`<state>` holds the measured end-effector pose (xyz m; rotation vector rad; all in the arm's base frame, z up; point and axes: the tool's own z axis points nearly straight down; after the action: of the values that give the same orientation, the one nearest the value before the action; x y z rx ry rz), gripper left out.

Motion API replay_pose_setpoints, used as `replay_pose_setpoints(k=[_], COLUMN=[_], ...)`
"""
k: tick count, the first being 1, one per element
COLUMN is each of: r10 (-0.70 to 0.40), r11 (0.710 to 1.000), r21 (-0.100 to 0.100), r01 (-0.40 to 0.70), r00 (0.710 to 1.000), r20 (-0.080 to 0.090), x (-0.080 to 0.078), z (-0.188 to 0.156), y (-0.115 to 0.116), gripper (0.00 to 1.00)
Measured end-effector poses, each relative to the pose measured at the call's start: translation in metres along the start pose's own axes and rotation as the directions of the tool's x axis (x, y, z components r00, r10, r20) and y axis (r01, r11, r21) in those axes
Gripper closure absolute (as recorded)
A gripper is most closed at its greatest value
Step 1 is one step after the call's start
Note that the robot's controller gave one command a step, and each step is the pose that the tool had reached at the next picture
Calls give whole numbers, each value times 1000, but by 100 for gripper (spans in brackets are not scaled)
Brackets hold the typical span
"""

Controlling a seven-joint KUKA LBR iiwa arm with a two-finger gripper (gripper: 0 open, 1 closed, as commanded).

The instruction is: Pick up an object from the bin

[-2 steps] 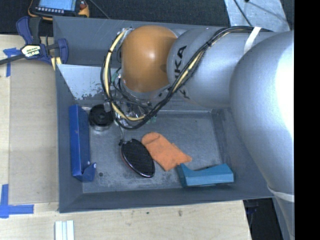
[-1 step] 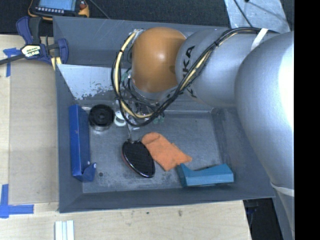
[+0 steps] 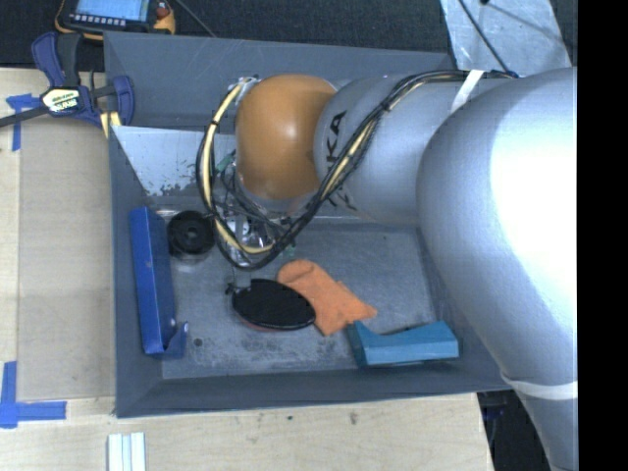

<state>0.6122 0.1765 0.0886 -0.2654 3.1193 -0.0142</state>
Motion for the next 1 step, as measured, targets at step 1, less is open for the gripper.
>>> replay_pose_setpoints(k=[1], r10=[-78], r11=[997], r21=[-14], r01=[78], r00=[997], r20=[-5], x=[3], z=[-10], y=[-31], gripper=[0])
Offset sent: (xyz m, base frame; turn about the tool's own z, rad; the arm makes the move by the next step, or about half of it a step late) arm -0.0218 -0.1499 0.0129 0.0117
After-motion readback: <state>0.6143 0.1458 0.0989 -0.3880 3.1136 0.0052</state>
